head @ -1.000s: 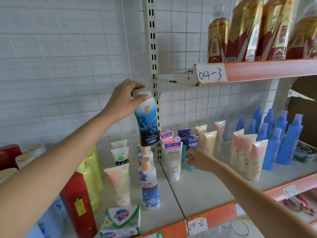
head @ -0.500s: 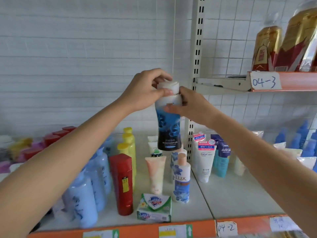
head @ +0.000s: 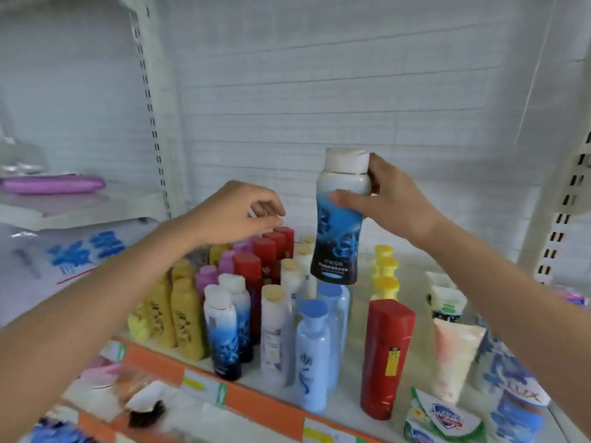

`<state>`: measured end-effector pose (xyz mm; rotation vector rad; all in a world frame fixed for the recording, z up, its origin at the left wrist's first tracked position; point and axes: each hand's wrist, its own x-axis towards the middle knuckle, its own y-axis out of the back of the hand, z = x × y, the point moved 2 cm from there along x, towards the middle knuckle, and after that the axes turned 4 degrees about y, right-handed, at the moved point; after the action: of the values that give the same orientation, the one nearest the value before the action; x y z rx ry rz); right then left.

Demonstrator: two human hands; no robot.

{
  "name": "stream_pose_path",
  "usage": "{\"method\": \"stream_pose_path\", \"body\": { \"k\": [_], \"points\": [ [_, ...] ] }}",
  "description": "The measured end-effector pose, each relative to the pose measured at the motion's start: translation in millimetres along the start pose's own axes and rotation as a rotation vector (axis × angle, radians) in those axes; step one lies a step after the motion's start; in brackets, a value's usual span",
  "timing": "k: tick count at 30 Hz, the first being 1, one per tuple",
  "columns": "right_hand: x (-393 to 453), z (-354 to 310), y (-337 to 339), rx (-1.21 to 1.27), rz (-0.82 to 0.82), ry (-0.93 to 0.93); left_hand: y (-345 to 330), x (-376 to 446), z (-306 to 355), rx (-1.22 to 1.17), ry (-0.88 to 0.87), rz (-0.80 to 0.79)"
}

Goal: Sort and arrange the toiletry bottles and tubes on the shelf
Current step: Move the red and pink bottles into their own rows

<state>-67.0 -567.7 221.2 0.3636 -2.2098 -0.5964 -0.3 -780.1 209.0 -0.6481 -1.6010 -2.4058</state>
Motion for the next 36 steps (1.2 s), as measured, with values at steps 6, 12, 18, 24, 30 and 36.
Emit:
{"method": "stream_pose_path", "body": {
  "k": [6, 12, 18, 24, 30, 36],
  "points": [
    [34.9, -15.8, -71.9, 0.111, -0.012, 0.014, 29.3, -33.3, -94.9, 0.163, 0.091, -0.021],
    [66.0, -33.0, -139.1, 0.196, 0.016, 0.008, 47.0, -60.9, -188.4, 0.094, 0.255, 0.027],
    [98.3, -38.8, -196.7, 0.221, 0.027, -0.008, 53.7, -73.8, -250.9, 0.065, 0.308, 0.048],
    [126.1, -36.9, -250.8, 0.130, -0.013, -0.047, 44.6, -62.1, -292.8, 0.164, 0.302, -0.025],
    [155.3, -26.5, -293.9, -0.010, -0.071, -0.100, 20.5, -30.0, -326.7, 0.138, 0.398, -0.102],
    [186.5, -4.3, -322.1, -0.161, -0.188, -0.147, 6.2, 7.1, -343.4, 0.138, 0.434, -0.312]
  ]
}}
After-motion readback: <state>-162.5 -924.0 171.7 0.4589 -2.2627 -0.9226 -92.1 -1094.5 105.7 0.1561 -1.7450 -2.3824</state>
